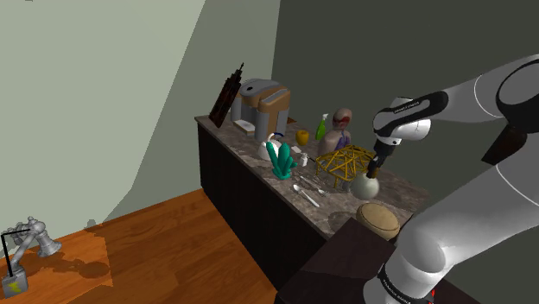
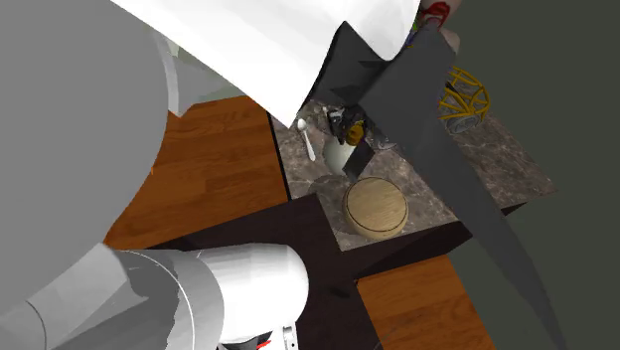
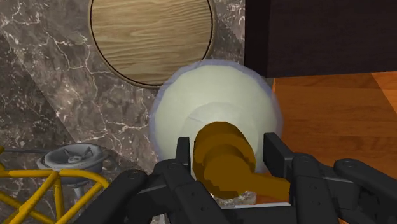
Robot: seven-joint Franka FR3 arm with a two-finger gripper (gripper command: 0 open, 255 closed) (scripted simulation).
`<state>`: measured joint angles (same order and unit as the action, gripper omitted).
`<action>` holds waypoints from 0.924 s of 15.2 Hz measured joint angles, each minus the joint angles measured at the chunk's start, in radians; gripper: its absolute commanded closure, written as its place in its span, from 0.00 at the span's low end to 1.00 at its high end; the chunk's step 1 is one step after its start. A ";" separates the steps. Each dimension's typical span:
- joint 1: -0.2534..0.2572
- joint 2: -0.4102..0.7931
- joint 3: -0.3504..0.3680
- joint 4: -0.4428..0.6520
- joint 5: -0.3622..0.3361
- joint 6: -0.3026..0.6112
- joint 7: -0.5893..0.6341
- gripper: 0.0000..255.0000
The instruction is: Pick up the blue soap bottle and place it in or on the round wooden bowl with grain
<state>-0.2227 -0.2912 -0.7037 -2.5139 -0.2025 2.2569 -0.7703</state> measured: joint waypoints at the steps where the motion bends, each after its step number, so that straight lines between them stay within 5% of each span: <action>1: -0.015 -0.016 -0.009 -0.001 -0.014 -0.012 -0.014 1.00; 8: -0.108 -0.086 -0.095 0.059 -0.085 -0.118 -0.156 1.00; 14: -0.101 -0.033 -0.152 0.037 -0.072 -0.045 -0.207 1.00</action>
<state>-0.3232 -0.3240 -0.8553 -2.4774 -0.2741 2.2115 -0.9778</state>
